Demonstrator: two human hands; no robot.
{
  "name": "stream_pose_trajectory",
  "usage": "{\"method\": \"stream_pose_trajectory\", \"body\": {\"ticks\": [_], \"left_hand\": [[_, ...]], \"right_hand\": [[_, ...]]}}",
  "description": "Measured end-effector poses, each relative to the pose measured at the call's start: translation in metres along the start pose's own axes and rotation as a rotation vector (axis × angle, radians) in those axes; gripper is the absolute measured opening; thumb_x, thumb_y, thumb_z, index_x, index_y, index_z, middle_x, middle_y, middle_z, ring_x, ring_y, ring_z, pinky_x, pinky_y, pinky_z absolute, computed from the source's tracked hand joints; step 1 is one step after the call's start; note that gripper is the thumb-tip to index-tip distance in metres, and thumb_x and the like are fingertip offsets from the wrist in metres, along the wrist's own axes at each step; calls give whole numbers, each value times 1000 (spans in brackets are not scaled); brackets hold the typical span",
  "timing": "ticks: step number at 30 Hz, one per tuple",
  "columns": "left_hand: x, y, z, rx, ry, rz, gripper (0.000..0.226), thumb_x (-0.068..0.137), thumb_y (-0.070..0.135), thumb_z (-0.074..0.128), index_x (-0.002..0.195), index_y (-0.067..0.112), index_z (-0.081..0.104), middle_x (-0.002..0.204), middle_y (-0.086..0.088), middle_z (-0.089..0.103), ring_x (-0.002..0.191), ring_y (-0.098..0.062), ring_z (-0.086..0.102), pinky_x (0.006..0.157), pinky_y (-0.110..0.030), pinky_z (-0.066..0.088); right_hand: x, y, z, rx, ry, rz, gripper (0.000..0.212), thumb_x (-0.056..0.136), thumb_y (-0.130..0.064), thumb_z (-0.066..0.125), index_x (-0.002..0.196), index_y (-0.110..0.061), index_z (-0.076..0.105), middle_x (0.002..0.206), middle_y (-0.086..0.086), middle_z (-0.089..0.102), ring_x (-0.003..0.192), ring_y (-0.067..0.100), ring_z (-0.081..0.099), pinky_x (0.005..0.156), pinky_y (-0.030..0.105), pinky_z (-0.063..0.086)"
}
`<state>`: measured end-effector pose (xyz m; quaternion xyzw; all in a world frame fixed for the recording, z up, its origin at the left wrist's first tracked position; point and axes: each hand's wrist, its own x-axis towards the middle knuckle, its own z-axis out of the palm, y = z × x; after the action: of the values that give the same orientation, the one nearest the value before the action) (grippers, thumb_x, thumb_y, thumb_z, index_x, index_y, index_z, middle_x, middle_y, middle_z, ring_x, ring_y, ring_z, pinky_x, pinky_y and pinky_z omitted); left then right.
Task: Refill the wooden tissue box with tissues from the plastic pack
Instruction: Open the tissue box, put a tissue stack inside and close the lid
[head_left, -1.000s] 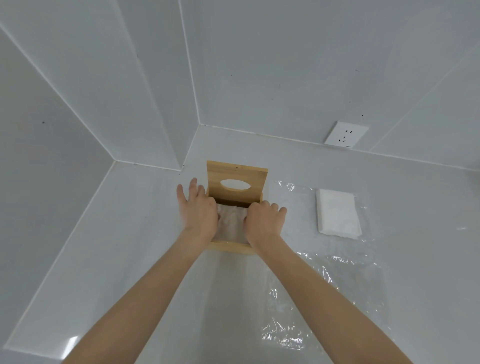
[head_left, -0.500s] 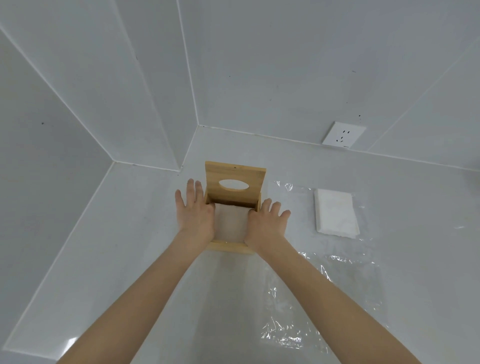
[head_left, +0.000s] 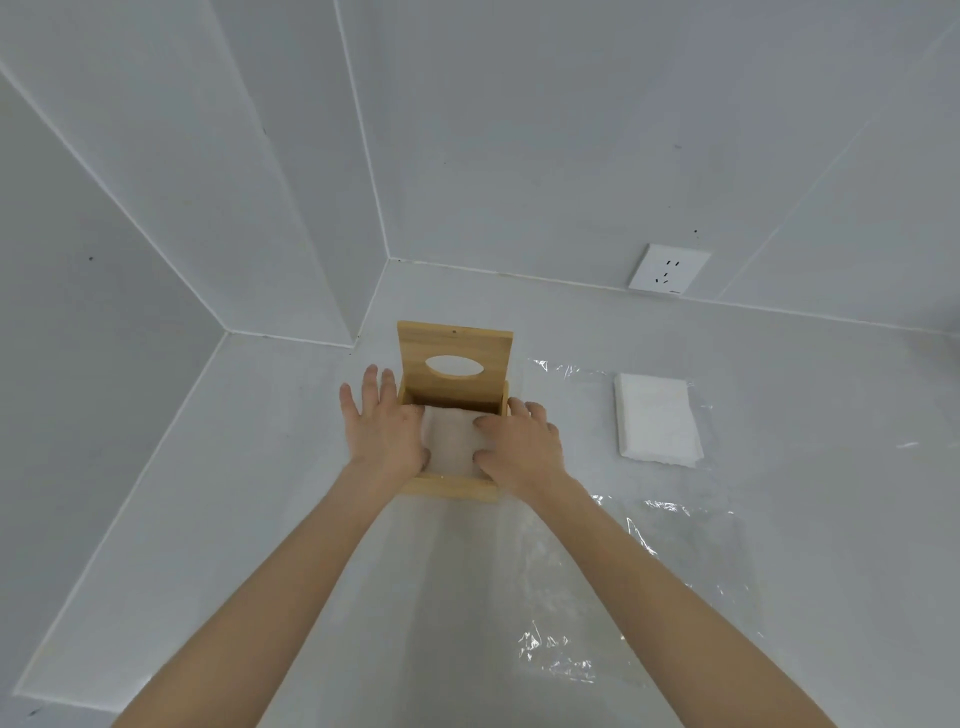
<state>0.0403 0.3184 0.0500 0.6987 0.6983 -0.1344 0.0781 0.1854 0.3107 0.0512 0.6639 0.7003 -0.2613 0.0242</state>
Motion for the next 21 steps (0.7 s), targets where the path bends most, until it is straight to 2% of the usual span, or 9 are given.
{"method": "stream_pose_trajectory", "body": {"ticks": [3,5,7,10,12,14,16,18,21], "left_hand": [[-22,11,-9,-247,206,20,42,75,32,63,114,17,59,142,-15,35,138,-31,17,111,-50,13],[-39,23,-14,-351,443,26,37,69,31,66,101,11,64,121,-16,54,122,-35,42,102,-49,29],[-56,40,-16,-466,562,62,36,64,34,67,92,12,67,107,-12,60,107,-34,52,92,-46,38],[-79,73,-4,-624,488,327,43,64,47,58,89,13,67,99,-6,63,98,-22,53,82,-37,43],[-91,94,15,-604,390,544,49,63,52,53,90,13,67,98,-6,66,94,-25,61,74,-38,52],[-101,114,37,-541,235,698,57,64,53,55,104,14,65,116,-10,62,110,-29,58,83,-46,52],[-106,128,57,-404,17,775,71,68,52,63,129,19,48,146,-7,37,137,-24,31,110,-43,30],[-109,135,75,-285,-88,801,89,68,51,68,141,22,28,156,-1,14,144,-18,7,116,-36,9],[-114,143,94,-229,-89,811,90,72,49,66,144,21,19,157,-1,7,145,-18,2,117,-37,4]], "right_hand": [[-21,23,-14,478,100,-43,33,89,-20,52,121,-21,59,139,7,43,133,24,34,102,30,34],[-35,42,-23,732,145,2,24,90,-17,51,110,-18,64,125,7,58,115,23,53,85,22,39],[-53,64,-29,915,186,62,18,89,-12,51,99,-18,66,104,10,67,95,25,62,77,24,43],[-80,101,-20,868,227,106,16,86,-10,56,97,-18,66,96,4,68,89,17,61,77,22,42],[-97,122,-4,654,191,120,26,83,-13,61,108,-19,64,111,1,65,97,14,55,81,21,37],[-114,140,12,494,128,111,44,79,-16,67,121,-19,56,130,0,55,116,16,46,92,19,31],[-129,152,27,394,75,93,64,73,-19,73,131,-18,47,144,2,40,135,17,28,105,21,24],[-139,163,40,295,50,81,80,68,-25,76,138,-20,38,152,2,28,141,18,17,113,29,20],[-153,178,53,167,28,72,97,65,-32,76,145,-23,23,157,0,14,144,17,8,117,33,14]]}}
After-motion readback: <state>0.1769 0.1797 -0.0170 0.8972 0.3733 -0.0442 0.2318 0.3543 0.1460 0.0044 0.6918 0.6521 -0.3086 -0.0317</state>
